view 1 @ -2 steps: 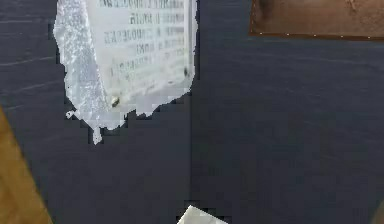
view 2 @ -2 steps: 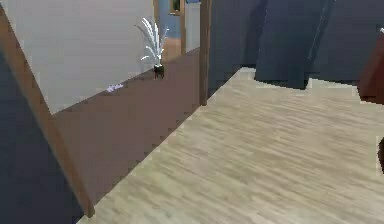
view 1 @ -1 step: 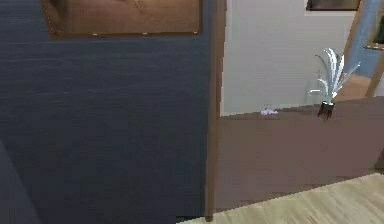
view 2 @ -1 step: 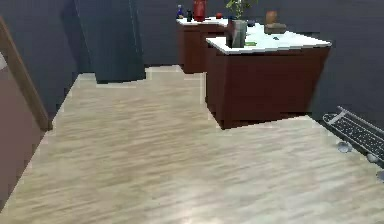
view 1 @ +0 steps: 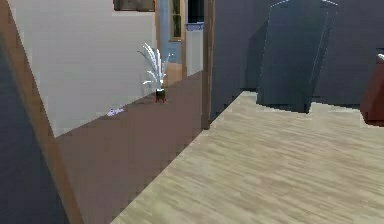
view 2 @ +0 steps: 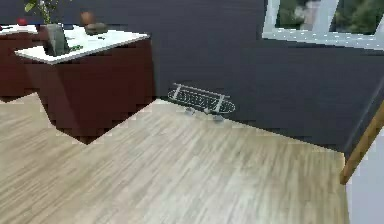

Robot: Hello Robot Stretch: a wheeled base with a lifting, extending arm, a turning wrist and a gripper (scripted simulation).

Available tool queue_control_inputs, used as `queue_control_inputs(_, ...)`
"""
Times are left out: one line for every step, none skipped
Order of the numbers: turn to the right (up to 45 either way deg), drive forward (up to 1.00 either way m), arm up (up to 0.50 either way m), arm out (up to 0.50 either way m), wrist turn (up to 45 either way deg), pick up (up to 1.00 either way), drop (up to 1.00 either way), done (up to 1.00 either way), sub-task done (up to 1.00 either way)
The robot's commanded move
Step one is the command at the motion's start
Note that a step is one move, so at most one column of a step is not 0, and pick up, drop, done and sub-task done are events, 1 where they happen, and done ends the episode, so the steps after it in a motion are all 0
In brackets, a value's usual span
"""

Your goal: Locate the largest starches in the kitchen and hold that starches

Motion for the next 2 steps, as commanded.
queue_control_inputs(30.0, 0.00, 0.00, 0.00, 0.0, 0.00, 0.00, 0.00, 0.00)
queue_control_inputs(3.0, 0.00, 0.00, 0.00, 0.0, 0.00, 0.00, 0.00, 0.00)
